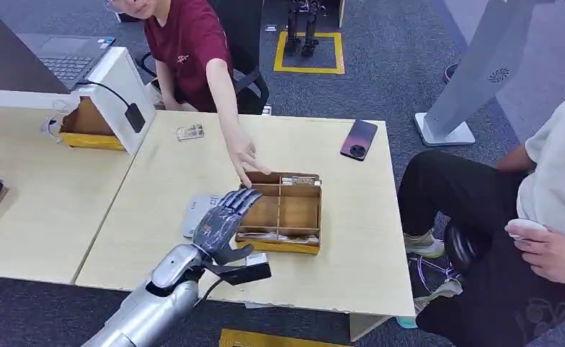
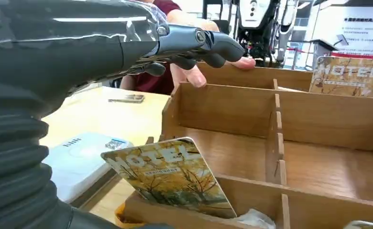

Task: Pass the card to the sensor for recognition and then transmit it.

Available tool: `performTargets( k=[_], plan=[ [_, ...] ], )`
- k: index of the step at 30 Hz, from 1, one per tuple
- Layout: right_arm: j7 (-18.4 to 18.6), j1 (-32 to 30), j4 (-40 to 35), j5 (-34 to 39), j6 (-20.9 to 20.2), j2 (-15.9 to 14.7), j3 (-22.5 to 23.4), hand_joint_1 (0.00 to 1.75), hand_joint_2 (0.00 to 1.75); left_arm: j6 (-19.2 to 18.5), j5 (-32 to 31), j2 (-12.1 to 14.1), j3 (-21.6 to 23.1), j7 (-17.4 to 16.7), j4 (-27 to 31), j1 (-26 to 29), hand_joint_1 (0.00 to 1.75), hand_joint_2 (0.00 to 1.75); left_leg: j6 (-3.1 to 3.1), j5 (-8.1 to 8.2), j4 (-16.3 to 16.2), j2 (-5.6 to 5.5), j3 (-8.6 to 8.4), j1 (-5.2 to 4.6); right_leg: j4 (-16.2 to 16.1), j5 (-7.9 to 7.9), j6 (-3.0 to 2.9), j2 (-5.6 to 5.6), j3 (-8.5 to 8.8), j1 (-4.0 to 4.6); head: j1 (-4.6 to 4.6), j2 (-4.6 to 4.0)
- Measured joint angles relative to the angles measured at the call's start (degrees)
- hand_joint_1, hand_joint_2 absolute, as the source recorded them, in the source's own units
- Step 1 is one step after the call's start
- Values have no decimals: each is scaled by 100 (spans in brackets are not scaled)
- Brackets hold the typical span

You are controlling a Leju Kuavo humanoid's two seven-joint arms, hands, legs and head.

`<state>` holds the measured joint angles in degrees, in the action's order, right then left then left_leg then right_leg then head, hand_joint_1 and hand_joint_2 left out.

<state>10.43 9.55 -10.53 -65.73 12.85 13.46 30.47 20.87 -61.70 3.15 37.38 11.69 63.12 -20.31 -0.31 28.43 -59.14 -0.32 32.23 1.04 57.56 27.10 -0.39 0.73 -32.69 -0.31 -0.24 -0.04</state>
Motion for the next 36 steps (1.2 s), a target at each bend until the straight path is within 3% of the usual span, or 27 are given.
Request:
performTargets(
  k=[16, 17, 18, 19, 20, 36],
  plan=[
    [-17, -3, 0, -22, 9, -2, 13, 0, 175, -87, -20, 61, 0, -33, 59, -1, 0, 175, 0, 0, 0, 0, 0, 0, 0, 0, 0, 0, 0, 0, 0, 0],
    [-17, -3, 0, -22, 9, -4, 13, 0, 175, -87, -20, 61, 0, -33, 59, -1, 63, 175, 0, 0, 0, 0, 0, 0, 0, 0, 0, 0, 0, 0, 0, 0],
    [-17, -3, 0, -22, 9, -4, 13, 0, 175, -87, -22, 61, 0, -35, 59, -1, 63, 175, 0, 0, 0, 0, 0, 0, 0, 0, 0, 0, 0, 0, 0, 0],
    [-17, -4, 0, -22, 9, -4, 13, 0, 175, -109, -35, 63, 0, -35, 59, -2, 164, 175, 0, 0, 0, 0, 0, 0, 0, 0, 0, 0, 0, 0, 0, 0],
    [-20, -5, 0, -24, 9, -4, 15, 0, 175, -138, -35, 68, 0, -39, 59, -3, 175, 175, 0, 0, 0, 0, 0, 0, 0, 0, 0, 0, 0, 0, 0, 0],
    [-68, -15, 0, -9, 9, -15, 48, 0, 175, -262, 0, 114, 0, -44, 142, -4, 175, 175, 0, 0, 0, 1, -1, 0, 0, 0, 0, 0, 0, 0, 0, 0]
  ],
)
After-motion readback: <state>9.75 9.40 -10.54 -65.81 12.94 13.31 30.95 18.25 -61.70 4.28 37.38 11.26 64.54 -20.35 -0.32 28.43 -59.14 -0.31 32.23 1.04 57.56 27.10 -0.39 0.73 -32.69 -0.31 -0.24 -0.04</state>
